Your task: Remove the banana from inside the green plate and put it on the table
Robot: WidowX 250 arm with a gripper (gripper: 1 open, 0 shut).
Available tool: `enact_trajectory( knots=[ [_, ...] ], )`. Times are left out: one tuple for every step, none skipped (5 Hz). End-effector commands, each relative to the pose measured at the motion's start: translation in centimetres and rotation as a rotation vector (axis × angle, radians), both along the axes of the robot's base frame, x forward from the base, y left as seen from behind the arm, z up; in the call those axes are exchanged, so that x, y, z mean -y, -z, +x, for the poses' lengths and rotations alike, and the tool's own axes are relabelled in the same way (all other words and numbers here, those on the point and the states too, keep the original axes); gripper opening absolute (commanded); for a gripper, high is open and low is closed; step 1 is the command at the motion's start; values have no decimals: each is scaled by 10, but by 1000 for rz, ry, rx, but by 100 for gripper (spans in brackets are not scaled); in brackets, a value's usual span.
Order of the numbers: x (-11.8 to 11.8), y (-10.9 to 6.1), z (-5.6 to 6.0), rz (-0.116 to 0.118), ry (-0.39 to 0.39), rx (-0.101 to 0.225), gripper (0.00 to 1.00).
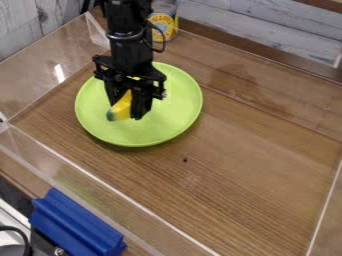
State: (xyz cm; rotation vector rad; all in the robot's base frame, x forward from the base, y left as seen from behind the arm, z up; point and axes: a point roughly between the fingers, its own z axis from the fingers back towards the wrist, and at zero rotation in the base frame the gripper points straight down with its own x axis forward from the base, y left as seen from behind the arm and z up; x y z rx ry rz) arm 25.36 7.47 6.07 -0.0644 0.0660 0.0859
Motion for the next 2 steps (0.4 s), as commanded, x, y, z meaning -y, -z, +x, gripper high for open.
enact_trajectory(
  knots=[
    [-1,-28,11,30,11,90,0],
    [2,-34,11,28,17,89,0]
  ],
)
